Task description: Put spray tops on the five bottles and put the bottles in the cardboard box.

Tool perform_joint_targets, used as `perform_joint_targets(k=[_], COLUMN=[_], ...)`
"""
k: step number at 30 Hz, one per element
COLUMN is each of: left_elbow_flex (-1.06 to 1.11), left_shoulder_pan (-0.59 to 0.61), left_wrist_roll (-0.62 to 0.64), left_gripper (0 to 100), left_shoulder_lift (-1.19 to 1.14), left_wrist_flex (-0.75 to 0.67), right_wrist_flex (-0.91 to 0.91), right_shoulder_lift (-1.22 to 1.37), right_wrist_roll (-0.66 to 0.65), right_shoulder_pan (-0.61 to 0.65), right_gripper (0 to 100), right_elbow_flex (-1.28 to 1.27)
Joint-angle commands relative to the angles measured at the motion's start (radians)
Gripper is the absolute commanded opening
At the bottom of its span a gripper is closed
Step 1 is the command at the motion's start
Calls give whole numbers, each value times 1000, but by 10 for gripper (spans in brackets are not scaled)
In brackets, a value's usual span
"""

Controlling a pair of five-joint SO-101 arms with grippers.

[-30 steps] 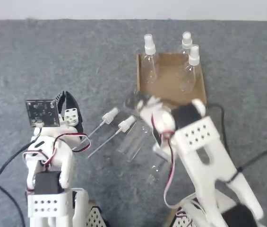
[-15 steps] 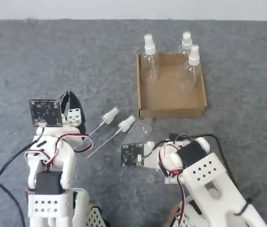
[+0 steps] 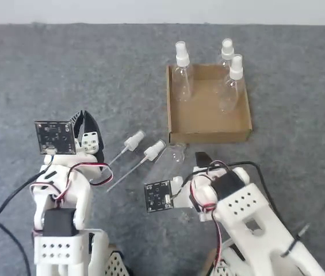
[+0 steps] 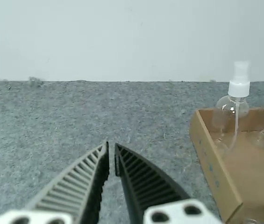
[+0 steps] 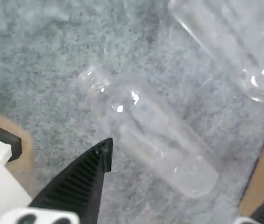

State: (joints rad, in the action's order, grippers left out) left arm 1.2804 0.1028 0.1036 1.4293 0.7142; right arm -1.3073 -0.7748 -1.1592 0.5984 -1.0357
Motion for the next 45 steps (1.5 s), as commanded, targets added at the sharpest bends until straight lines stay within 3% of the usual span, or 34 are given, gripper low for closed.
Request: perform_joint_targets(k=[1, 5, 14, 23, 30, 35, 45], left_elbow_flex=[-7, -7, -7, -7, -7, -5, 1], left_shoulder_pan=[-6, -5, -3, -6, -6, -6, -6], left_wrist_roll=[2, 2, 2, 2, 2, 2, 3], left_gripper=[12, 12, 12, 12, 12, 12, 12], left_shoulder_lift=[-8, -8, -8, -8, -8, -8, -8], left_wrist_flex=[-26, -26, -26, -26, -26, -26, -29], right_wrist_flex=[68, 81, 186, 182, 159, -47, -371], right_shoulder_lift=[97, 165, 194, 194, 193, 193, 202], right_wrist_roll=[-12, -12, -8, 229, 327, 331, 439], right_shoulder_pan=[2, 2, 2, 1, -7, -113, -453], right_gripper=[458, 448, 294, 156, 91, 6, 6], right_elbow_flex=[2, 0, -117, -120, -71, 158, 554])
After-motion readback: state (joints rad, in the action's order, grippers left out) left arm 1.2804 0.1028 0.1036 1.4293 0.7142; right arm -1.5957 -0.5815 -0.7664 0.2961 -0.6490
